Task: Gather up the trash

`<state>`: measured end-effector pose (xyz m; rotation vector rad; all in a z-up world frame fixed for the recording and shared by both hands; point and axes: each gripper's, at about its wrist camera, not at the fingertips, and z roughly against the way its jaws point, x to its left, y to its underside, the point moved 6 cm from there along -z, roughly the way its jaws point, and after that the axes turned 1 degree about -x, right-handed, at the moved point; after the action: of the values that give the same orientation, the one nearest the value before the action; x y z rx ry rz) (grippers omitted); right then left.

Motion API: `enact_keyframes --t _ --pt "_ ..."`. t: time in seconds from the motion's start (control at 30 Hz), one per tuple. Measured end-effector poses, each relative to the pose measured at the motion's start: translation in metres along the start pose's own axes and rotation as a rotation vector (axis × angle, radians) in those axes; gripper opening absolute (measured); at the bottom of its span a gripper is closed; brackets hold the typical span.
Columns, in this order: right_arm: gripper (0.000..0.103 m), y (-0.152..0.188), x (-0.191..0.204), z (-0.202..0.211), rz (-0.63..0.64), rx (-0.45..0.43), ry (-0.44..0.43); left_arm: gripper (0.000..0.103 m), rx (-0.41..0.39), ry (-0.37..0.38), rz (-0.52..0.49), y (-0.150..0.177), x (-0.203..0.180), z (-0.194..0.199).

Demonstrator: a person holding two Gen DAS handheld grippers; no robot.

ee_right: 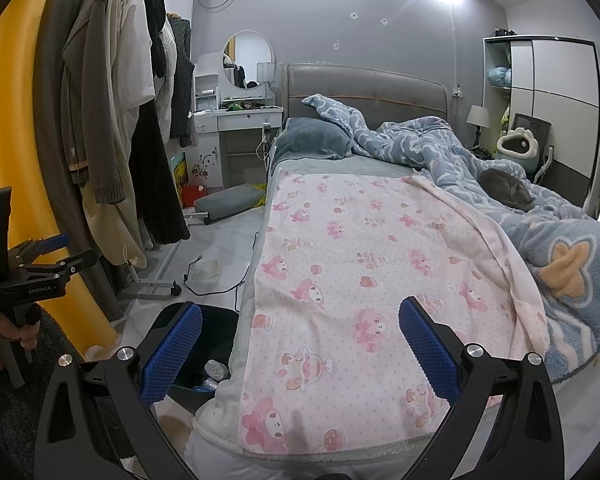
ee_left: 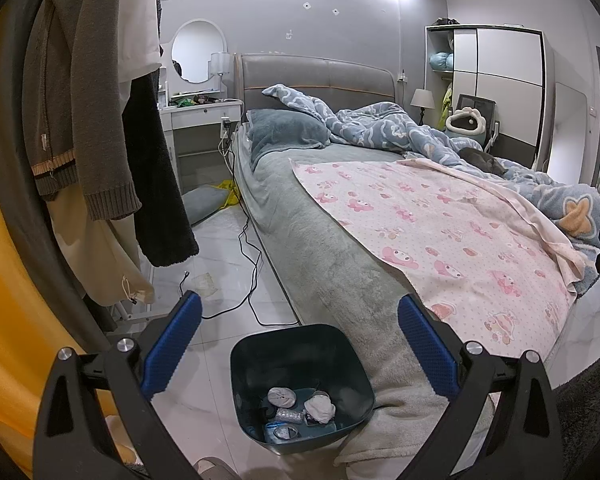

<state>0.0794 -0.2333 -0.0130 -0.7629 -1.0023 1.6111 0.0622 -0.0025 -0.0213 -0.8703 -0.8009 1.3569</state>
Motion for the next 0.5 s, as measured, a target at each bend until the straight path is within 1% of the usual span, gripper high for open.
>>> enact_keyframes --t 0.5 --pt "0.1 -0.0003 -0.0008 0.0 -0.001 0.0 0.0 0.1 0.0 0.0 -0.002 -0.0001 -0.0011 0.0005"
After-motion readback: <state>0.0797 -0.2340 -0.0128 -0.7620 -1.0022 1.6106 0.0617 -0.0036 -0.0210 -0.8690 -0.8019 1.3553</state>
